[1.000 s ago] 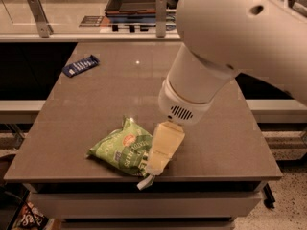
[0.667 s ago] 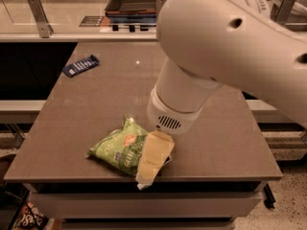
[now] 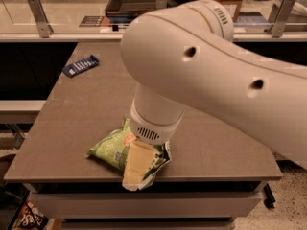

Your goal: Move green jalapeno chip bag near rxbar blueberry

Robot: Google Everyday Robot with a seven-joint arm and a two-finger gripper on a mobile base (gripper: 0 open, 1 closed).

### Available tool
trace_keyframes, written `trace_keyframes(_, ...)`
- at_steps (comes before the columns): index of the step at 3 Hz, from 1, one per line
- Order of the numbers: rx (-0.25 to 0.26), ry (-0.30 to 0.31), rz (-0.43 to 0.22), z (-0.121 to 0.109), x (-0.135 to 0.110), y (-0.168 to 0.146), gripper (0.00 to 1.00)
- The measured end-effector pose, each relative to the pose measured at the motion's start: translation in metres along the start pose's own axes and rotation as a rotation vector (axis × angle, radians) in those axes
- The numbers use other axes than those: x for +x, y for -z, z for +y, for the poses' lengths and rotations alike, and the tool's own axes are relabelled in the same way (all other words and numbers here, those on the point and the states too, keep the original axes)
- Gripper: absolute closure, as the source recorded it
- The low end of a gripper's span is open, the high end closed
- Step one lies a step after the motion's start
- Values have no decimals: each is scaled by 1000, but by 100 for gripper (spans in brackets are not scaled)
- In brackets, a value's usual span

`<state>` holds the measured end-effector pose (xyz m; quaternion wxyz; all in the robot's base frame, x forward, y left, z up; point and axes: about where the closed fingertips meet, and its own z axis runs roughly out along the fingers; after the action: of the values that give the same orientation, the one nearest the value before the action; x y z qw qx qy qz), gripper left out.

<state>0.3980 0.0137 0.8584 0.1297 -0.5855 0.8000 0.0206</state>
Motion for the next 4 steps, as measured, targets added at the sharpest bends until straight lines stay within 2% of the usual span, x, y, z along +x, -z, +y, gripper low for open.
trace_keyframes(1, 39, -7, 13, -10, -3, -13, 0)
trace_keyframes(2, 51, -14, 22, -21, 0, -27, 0)
trace_keyframes(3, 52, -12, 21, -20, -1, -26, 18)
trace_keyframes(4, 53, -10, 21, -20, -1, -26, 41)
